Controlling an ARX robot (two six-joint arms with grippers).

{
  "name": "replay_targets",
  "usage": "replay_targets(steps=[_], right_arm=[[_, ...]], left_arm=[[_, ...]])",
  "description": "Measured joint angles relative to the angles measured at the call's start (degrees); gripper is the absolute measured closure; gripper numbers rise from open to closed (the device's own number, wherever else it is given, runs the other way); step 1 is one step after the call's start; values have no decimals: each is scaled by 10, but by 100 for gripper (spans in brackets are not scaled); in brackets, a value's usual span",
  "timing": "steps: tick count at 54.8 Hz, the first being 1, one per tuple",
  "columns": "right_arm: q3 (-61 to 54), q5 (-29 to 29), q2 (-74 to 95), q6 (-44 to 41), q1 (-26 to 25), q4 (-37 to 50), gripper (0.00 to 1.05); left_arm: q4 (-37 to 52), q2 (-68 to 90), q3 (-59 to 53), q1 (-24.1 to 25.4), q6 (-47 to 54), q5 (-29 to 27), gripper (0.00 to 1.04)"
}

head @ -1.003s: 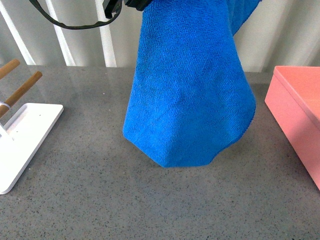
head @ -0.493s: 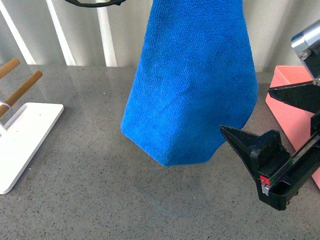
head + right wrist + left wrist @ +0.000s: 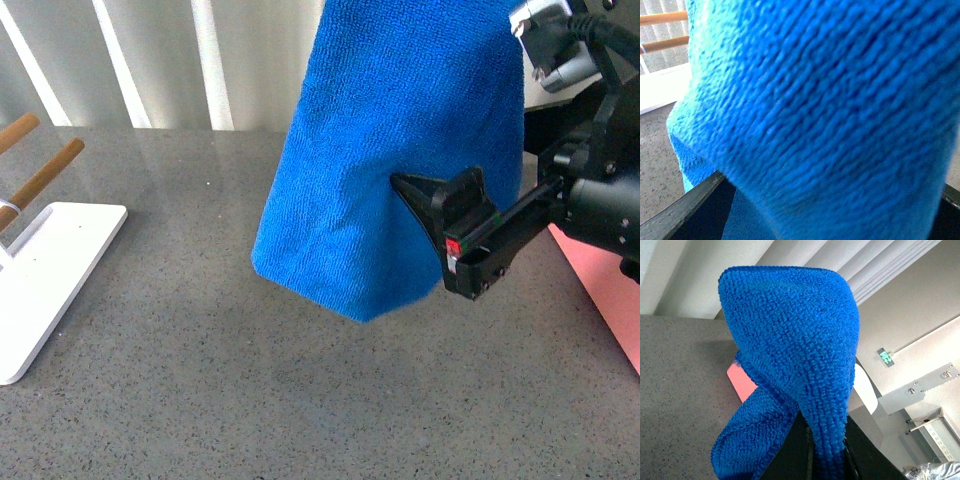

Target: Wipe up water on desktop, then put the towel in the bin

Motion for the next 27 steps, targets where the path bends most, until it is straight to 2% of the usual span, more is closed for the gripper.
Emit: replay_targets(steps=[5,16,18,27], right_arm=[[13,3,8,3,-2,3,20],[21,6,21,3,-3,9,63],[21,6,22,3,-3,9,67],[21,5,16,4,-7,10,99]], left_arm=[[-1,0,0,0,0,0,100],[-10,0,0,-2,1,0,100],[-11,0,0,-2,1,0,100],[-17,0,1,-2,3,0,100]])
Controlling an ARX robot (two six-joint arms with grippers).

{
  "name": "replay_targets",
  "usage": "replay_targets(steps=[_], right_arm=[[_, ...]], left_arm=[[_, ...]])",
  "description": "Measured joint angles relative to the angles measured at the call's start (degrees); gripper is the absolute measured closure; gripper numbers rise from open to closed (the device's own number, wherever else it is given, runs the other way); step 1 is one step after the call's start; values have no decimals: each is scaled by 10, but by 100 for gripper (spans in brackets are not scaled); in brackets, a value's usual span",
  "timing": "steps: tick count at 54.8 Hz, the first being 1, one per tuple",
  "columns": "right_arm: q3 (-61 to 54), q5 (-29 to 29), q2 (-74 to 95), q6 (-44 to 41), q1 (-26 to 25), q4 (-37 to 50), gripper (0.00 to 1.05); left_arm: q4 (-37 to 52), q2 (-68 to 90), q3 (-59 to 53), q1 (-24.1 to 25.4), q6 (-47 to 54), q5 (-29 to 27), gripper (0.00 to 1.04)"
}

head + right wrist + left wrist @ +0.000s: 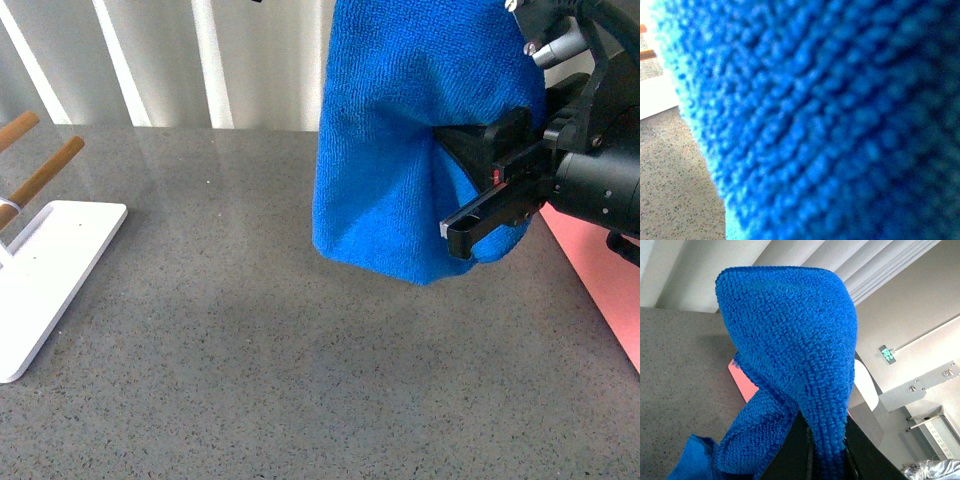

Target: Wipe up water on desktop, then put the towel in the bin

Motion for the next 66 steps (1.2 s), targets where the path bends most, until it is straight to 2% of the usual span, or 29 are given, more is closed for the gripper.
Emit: replay_targets(steps=[14,16,27,40,47,51,62,66], right_arm=[[0,-1,-30,14,-9,-20,101],[0,-1,-31,14,-10,-22,101],[0,1,-38,14,-14,-29,101],[0,6,-56,14,-20,-45,101],[0,13,-66,14,-26,-68,101],[0,12,-71,14,-33,-80,101],[0,9,-87,13,-51,-95,101],[-2,7,-87,11,-59,-95,101]], left_arm=[[-20,3,3,6,8,0,100],[-24,5,3,8,11,1,97],[-46,23,10,31,31,-3,70],[-89,46,28,87,79,-15,35],[-150,57,50,129,158,-27,14],[-179,58,56,152,205,-24,5],[-229,56,50,238,324,11,7],[-232,37,14,271,360,50,7]])
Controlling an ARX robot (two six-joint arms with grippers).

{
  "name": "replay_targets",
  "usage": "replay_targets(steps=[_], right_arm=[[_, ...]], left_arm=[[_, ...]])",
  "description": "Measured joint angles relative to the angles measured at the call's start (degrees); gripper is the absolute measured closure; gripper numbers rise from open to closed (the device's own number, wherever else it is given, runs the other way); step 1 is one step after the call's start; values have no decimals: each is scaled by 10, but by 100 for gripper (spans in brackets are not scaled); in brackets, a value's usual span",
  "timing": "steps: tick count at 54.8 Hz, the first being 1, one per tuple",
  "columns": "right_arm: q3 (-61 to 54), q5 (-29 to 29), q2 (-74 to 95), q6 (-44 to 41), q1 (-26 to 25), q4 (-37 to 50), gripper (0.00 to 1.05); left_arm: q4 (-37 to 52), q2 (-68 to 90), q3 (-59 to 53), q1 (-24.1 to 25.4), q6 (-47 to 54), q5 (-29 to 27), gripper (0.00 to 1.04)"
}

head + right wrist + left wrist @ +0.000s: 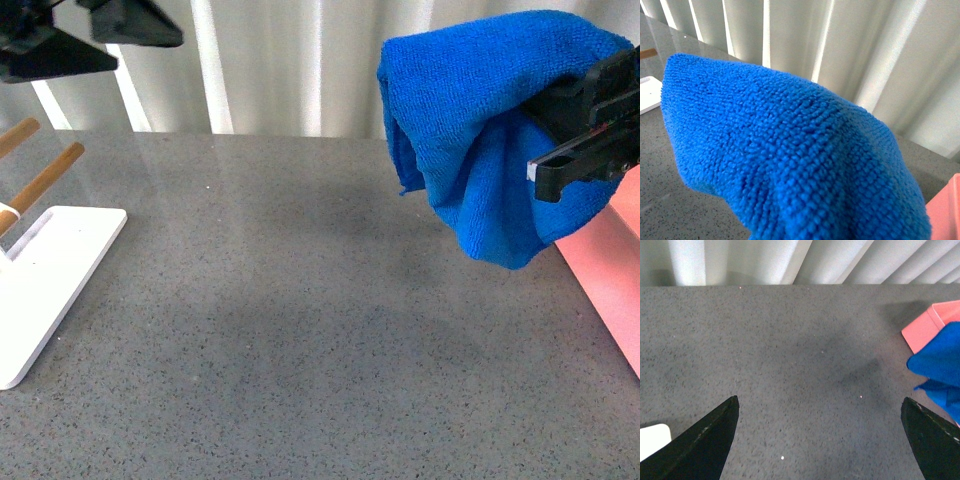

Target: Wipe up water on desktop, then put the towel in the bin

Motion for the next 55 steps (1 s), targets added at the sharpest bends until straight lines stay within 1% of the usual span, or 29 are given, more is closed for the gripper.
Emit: replay_targets(steps=[5,10,16,18,20,22,23,24,25,26,27,29,32,35,40,44,46,48,55], right_arm=[[-2,1,2,-2,-12,-2,101],[-2,0,9,-3,-18,-4,101],[-2,4,13,-3,-20,-4,101],[-2,5,14,-3,-20,-4,101],[-2,5,16,-3,-18,-4,101],[-2,5,17,-3,-17,-4,101],[-2,6,17,-3,-17,-4,101],[-2,6,18,-3,-16,-4,101],[-2,6,18,-3,-15,-4,101],[-2,6,18,-3,-14,-4,101],[-2,6,19,-3,-14,-4,101],[-2,6,19,-3,-12,-3,101],[-2,5,20,-3,-11,-3,101],[-3,5,22,-4,-11,-2,101],[-4,5,23,-5,-11,-1,101],[-7,5,23,-4,-14,-1,101],[-8,4,23,-2,-16,0,101],[-10,4,23,-1,-16,0,101],[-23,3,23,6,-17,2,101]], left_arm=[[-4,-56,-66,27,40,55,7],[-24,-130,-113,46,68,96,7],[-32,-194,-151,73,76,136,7],[-36,-206,-158,81,76,135,7],[10,-219,-181,79,63,83,11],[122,-241,-233,79,45,-22,18],[150,-246,-247,79,43,-46,20],[224,-261,-287,79,33,-110,25],[247,-266,-301,80,30,-127,27],[286,-277,-326,80,25,-156,30],[305,-283,-339,80,23,-169,32],[363,-307,-386,80,14,-205,40],[401,-333,-424,80,12,-216,47],[425,-377,-475,70,8,-230,61],[427,-412,-521,52,4,-244,81],[427,-429,-543,43,2,-251,92],[425,-444,-556,38,2,-258,99],[423,-455,-564,35,-2,-262,101],[408,-506,-596,19,-1,-277,101]])
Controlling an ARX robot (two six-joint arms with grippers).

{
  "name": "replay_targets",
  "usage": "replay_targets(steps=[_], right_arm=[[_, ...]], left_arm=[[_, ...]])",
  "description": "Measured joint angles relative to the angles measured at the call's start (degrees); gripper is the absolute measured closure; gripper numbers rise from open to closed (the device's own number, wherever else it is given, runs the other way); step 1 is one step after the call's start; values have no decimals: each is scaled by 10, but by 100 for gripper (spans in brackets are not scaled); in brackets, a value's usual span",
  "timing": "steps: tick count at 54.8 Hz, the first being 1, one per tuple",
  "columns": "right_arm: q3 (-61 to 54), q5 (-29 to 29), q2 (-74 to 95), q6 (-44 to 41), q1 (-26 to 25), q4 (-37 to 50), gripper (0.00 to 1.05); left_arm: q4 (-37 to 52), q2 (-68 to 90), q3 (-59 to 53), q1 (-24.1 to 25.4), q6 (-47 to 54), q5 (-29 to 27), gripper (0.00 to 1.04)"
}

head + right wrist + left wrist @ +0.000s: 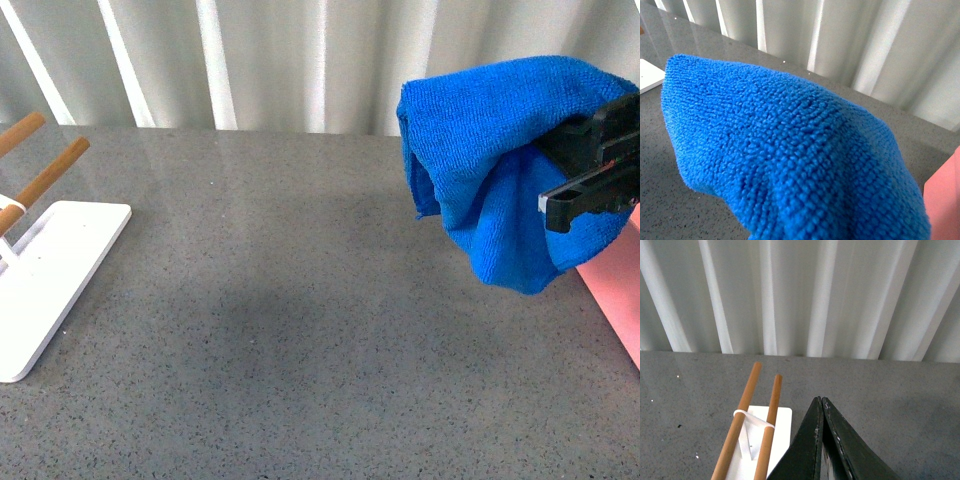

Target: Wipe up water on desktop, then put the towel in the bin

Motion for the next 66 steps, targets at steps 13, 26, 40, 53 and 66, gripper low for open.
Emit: replay_targets(steps=[13,26,40,53,66], right_arm=[[-8,1,-8,2,3,2,101],[-8,5,-8,2,9,2,101],[-8,10,-9,2,18,4,101],[-8,14,-10,2,28,4,101],[-8,17,-13,2,32,3,101]], left_arm=[[-60,-108,-50,-56,0,-55,101],[-75,-162,-81,-57,0,-56,101],[-178,-274,-82,-58,0,-56,101],[-253,-351,-82,-58,0,-56,101],[-314,-413,-82,-58,0,-56,101]])
